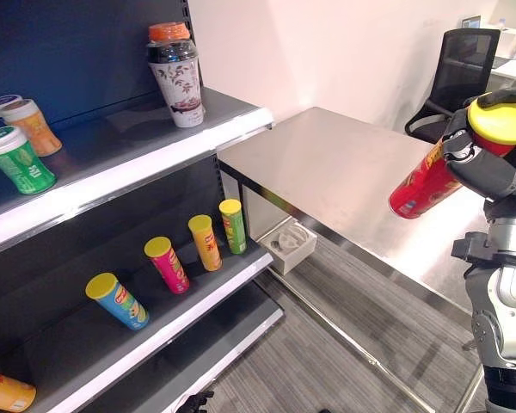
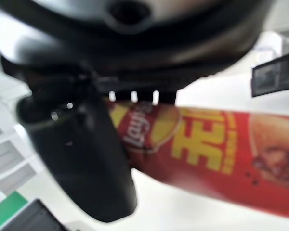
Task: Put the goods on the table back onto the shelves and tidy them up.
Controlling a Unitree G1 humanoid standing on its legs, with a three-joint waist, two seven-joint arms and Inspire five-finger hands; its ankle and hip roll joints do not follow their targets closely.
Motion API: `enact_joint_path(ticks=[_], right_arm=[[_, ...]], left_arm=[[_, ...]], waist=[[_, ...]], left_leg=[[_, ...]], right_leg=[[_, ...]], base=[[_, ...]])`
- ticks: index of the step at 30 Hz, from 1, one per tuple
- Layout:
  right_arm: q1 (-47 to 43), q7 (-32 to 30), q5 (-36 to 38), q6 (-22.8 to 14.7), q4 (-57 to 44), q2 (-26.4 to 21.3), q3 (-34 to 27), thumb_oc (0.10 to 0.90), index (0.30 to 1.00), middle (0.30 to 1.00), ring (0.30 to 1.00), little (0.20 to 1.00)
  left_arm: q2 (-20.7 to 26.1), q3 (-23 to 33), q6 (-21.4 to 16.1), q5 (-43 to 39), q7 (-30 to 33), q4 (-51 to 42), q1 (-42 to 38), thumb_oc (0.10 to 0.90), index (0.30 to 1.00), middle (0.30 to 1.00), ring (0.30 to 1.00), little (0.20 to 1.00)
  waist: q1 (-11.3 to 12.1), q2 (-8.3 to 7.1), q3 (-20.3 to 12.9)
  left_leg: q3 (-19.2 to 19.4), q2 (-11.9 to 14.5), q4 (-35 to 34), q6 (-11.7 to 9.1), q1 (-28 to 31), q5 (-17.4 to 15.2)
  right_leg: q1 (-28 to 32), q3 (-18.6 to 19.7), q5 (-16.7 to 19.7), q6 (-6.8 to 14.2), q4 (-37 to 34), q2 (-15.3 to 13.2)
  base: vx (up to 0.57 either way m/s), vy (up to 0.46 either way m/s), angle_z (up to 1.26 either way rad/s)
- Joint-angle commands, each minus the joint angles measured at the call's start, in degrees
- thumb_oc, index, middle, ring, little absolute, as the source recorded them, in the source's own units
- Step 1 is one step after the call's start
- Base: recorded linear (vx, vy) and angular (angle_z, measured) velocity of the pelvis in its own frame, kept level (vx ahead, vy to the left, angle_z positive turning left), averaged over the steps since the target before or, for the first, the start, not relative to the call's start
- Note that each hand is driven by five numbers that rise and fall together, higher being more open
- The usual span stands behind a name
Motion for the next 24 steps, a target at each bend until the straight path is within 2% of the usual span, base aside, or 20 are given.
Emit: enact_joint_path(ticks=[1, 4, 9, 10, 11, 12, 13, 14, 15, 16, 17, 18, 19, 21, 22, 23, 24], right_arm=[[-2.29, 3.42, -1.19, -5.08, -7.82, 1.46, -0.75, 0.4, 0.3, 0.3, 0.3, 0.3], [-1.66, 4.65, -0.87, -4.7, -9.24, 3.01, 1.32, 0.4, 0.3, 0.3, 0.3, 0.3], [1.32, 7.54, -0.78, -3.25, -12.32, 6.25, 5.61, 0.4, 0.3, 0.3, 0.3, 0.3], [1.53, 8.06, -1.15, -2.87, -12.79, 6.77, 6.74, 0.4, 0.3, 0.3, 0.3, 0.3], [1.23, 8.71, -1.5, -2.43, -13.03, 7.31, 8.83, 0.4, 0.3, 0.3, 0.3, 0.3], [1.48, 8.77, -1.6, -2.39, -13.22, 7.45, 9.06, 0.4, 0.3, 0.3, 0.3, 0.3], [2.54, 9.07, -1.46, -2.51, -13.94, 7.23, 8.93, 0.4, 0.3, 0.3, 0.3, 0.3], [4.27, 9.84, -1.2, -2.49, -14.4, 6.9, 7.86, 0.4, 0.3, 0.3, 0.3, 0.3], [5.84, 10.44, -0.85, -2.6, -14.86, 7.08, 6.34, 0.4, 0.3, 0.3, 0.3, 0.3], [6.86, 10.58, 0.1, -2.98, -15.14, 7.47, 5.91, 0.4, 0.3, 0.3, 0.3, 0.3], [7.22, 10.99, 1.13, -3.22, -15.4, 7.93, 6.37, 0.4, 0.3, 0.3, 0.3, 0.3], [7.26, 11.01, 2.25, -3.8, -16.06, 7.77, 7.0, 0.4, 0.3, 0.3, 0.3, 0.3], [8.23, 11.79, 3.29, -3.98, -16.86, 6.83, 7.56, 0.4, 0.3, 0.3, 0.3, 0.3], [10.65, 12.38, 2.46, -3.86, -17.59, 5.5, 6.74, 0.4, 0.3, 0.3, 0.3, 0.3], [10.69, 12.39, 2.47, -3.88, -17.59, 5.45, 6.71, 0.4, 0.3, 0.3, 0.3, 0.3], [12.23, 12.49, 1.92, -4.02, -17.86, 4.92, 7.73, 0.4, 0.3, 0.3, 0.3, 0.3], [12.77, 12.78, 1.34, -3.83, -18.08, 5.0, 8.95, 0.4, 0.3, 0.3, 0.3, 0.3]], left_arm=[[2.95, -3.68, -1.82, 4.04, 1.53, 1.43, -2.53, 0.8, 0.9, 0.9, 0.9, 0.9], [2.9, -3.93, -2.16, 4.87, 1.69, 1.42, -2.78, 0.8, 0.9, 0.9, 0.9, 0.9], [3.16, -3.26, -2.65, 6.08, 2.16, 1.38, -2.39, 0.8, 0.9, 0.9, 0.9, 0.9], [3.29, -2.96, -2.68, 6.42, 2.21, 1.34, -2.05, 0.8, 0.9, 0.9, 0.9, 0.9], [4.07, -2.14, -2.82, 5.87, 2.51, 0.98, -2.19, 0.8, 0.9, 0.9, 0.9, 0.9], [4.5, -2.12, -2.82, 5.6, 2.81, 0.61, -2.58, 0.8, 0.9, 0.9, 0.9, 0.9], [5.32, -1.43, -2.7, 4.17, 3.26, -0.51, -3.4, 0.8, 0.9, 0.9, 0.9, 0.9], [5.91, -0.86, -2.61, 3.51, 3.36, -0.73, -3.61, 0.8, 0.9, 0.9, 0.9, 0.9], [6.48, -0.84, -2.72, 3.99, 2.73, -1.45, -2.78, 0.8, 0.9, 0.9, 0.9, 0.9], [7.03, -0.32, -2.79, 3.43, 2.58, -2.46, -2.14, 0.8, 0.9, 0.9, 0.9, 0.9], [7.25, 0.64, -2.72, 2.43, 2.63, -2.88, -1.95, 0.8, 0.9, 0.9, 0.9, 0.9], [6.9, 2.83, -2.47, -0.6, 3.74, -2.77, -2.06, 0.8, 0.9, 0.9, 0.9, 0.9], [5.59, 4.33, -2.32, -3.42, 3.81, -2.48, -2.02, 0.8, 0.9, 0.9, 0.9, 0.9], [4.45, 2.61, -2.64, -1.61, 3.34, -3.36, -1.25, 0.8, 0.9, 0.9, 0.9, 0.9], [4.41, 2.58, -2.63, -1.6, 3.34, -3.38, -1.23, 0.8, 0.9, 0.9, 0.9, 0.9], [4.11, 4.08, -2.46, -3.95, 3.5, -3.8, -0.73, 0.8, 0.9, 0.9, 0.9, 0.9], [3.8, 5.68, -2.41, -5.69, 3.77, -3.31, -0.35, 0.8, 0.9, 0.9, 0.9, 0.9]], waist=[[-0.73, -4.6, -0.82], [-1.24, -4.67, -0.18], [-1.64, -5.42, 1.07], [-1.59, -5.69, 1.96], [-1.97, -5.58, 4.79], [-2.07, -5.2, 5.62], [-1.42, -4.51, 6.43], [-0.67, -4.29, 5.95], [0.33, -4.75, 4.92], [1.4, -6.08, 4.55], [2.06, -7.18, 4.1], [3.44, -8.14, 4.94], [4.08, -7.69, 5.99], [3.59, -6.47, 7.94], [3.45, -6.34, 7.87], [2.8, -6.09, 7.97], [2.66, -6.06, 7.85]], left_leg=[[1.02, -1.84, 0.48, 2.69, 1.16, -2.17], [0.83, -3.66, 0.48, 3.8, 0.72, -3.09], [1.45, -9.19, 0.48, 7.08, -0.52, -4.87], [1.78, -10.96, 0.48, 8.02, -1.05, -5.34], [2.45, -12.28, 0.48, 9.1, -2.61, -4.61], [2.2, -12.22, 0.48, 9.5, -3.41, -3.91], [1.43, -11.69, 0.48, 10.14, -4.87, -2.37], [0.21, -11.38, 0.48, 10.71, -6.72, -0.62], [-0.8, -10.97, 0.48, 10.66, -8.98, 0.98], [-1.59, -10.94, 0.78, 10.22, -9.93, 1.52], [-2.49, -10.38, 1.26, 9.38, -11.89, 2.89], [-4.08, -8.0, 3.52, 7.22, -15.97, 6.12], [-5.91, -5.52, 4.35, 5.51, -18.53, 8.91], [-5.86, -3.51, 5.66, 4.63, -21.77, 12.33], [-6.1, -3.46, 5.79, 4.59, -22.01, 12.34], [-1.03, -2.26, 6.89, 5.62, -22.54, 12.01], [1.26, -1.79, 7.99, 5.92, -22.26, 11.47]], right_leg=[[3.32, 0.84, -6.8, 3.6, 2.72, -5.92], [2.02, 1.55, -4.98, 4.57, 2.39, -7.62], [-1.77, 4.29, 0.02, 6.99, 1.37, -11.96], [-3.59, 4.86, 2.34, 7.86, 1.32, -13.6], [-7.95, 6.86, 5.95, 9.16, 4.87, -15.25], [-8.43, 8.93, 4.0, 8.69, 7.56, -14.45], [-7.38, 11.47, -1.55, 7.31, 12.88, -12.3], [-5.6, 12.19, -6.61, 6.15, 19.07, -10.18], [-3.05, 13.64, -11.78, 5.75, 19.84, -7.37], [0.26, 13.38, -15.39, 4.6, 17.19, -6.57], [2.8, 13.15, -16.41, 3.46, 13.39, -5.71], [4.13, 13.98, -17.03, 1.68, 9.7, -3.31], [4.91, 13.38, -16.45, 0.45, 7.29, -0.52], [5.83, 11.45, -16.17, -0.95, 5.99, 1.82], [5.78, 11.28, -16.13, -1.0, 5.96, 1.93], [5.31, 9.3, -15.63, -1.5, 5.21, 2.09], [5.03, 8.3, -15.22, -1.68, 4.98, 1.89]], base=[[-0.15, 0.21, 0.07], [-0.15, 0.203, 0.09], [-0.16, 0.239, -0.13], [-0.47, 0.286, -0.45], [-0.51, 0.226, -0.45], [-0.58, 0.088, -0.57], [-0.44, -0.074, -0.03], [-0.46, -0.211, 0.46], [-0.29, -0.314, 0.94], [-0.2, -0.385, 0.8], [-0.24, -0.571, 0.56], [-0.38, -0.715, 0.57], [-0.4, -0.651, 0.76], [-0.34, -0.329, 1.11], [-0.38, -0.187, 0.78], [-0.27, -0.098, 0.6], [-0.36, -0.122, 0.77]])
